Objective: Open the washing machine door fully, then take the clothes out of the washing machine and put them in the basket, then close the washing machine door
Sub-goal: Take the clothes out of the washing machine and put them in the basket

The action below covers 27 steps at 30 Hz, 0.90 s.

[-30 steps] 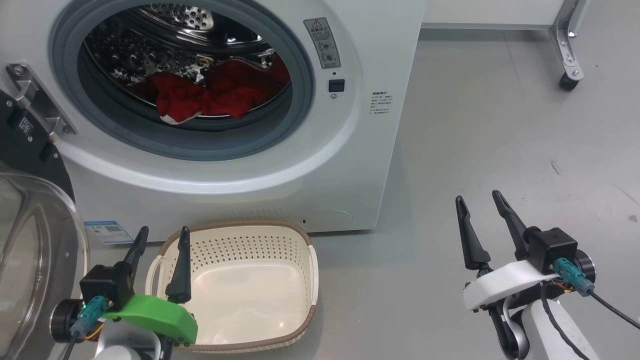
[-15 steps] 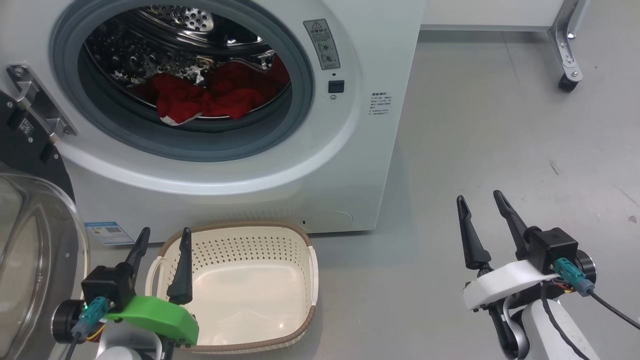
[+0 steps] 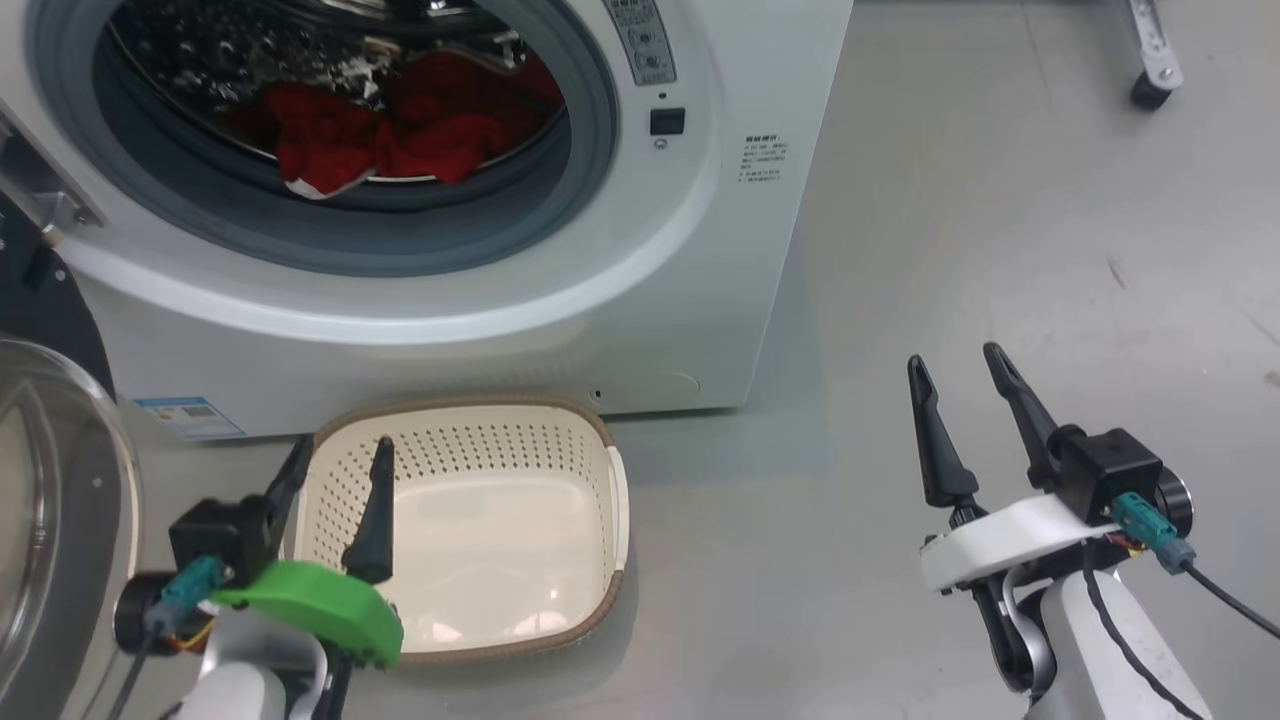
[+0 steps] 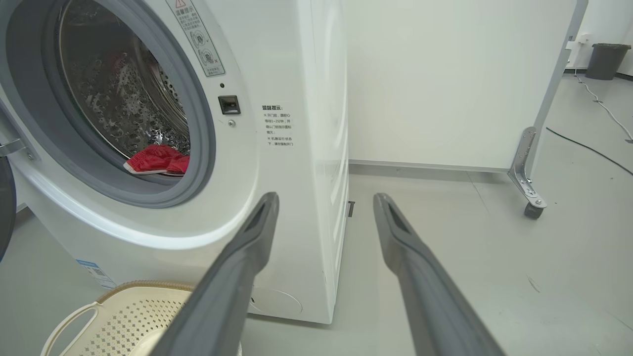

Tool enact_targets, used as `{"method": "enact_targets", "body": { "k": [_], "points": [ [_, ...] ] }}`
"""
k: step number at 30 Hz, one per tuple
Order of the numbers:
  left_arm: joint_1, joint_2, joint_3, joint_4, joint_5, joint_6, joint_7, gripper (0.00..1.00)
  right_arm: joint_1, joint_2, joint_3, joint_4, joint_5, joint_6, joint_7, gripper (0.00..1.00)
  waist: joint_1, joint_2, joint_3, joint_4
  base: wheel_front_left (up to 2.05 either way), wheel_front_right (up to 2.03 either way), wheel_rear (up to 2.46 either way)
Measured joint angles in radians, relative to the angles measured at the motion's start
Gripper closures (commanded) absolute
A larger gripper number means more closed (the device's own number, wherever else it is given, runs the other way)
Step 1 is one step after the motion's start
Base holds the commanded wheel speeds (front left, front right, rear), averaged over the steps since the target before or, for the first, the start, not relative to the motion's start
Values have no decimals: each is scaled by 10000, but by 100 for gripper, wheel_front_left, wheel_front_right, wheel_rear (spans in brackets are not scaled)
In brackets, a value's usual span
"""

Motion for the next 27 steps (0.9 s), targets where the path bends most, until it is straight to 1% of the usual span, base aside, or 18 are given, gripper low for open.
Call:
{"method": "enact_targets", "body": {
  "k": [4,12,14,18,19,27],
  "points": [
    [-877,-6,0,255,-153,-215,286,0,-322,-4,100,-211,2,-2,0,0,0,0,475,-70,0,0,0],
    [-2759,113,142,1020,-573,-420,1154,0,-924,-6,508,-523,96,-8,-2,0,0,0,1527,-325,0,0,0],
    [-3288,230,270,1168,-673,-516,1384,0,-1080,-10,617,-600,174,-12,0,0,0,0,1798,-420,0,0,0],
    [-4418,458,593,1494,-848,-539,1843,0,-1333,-12,805,-775,328,-105,0,0,0,0,2342,-646,0,0,0],
    [-4695,546,671,1584,-895,-539,1967,0,-1401,-13,884,-811,407,-157,0,0,0,0,2481,-710,0,0,0],
    [-6715,1262,1179,2059,-991,-543,2727,0,-2039,-21,1542,-1158,936,-263,0,0,0,0,3572,-1287,0,0,0]
  ]
}}
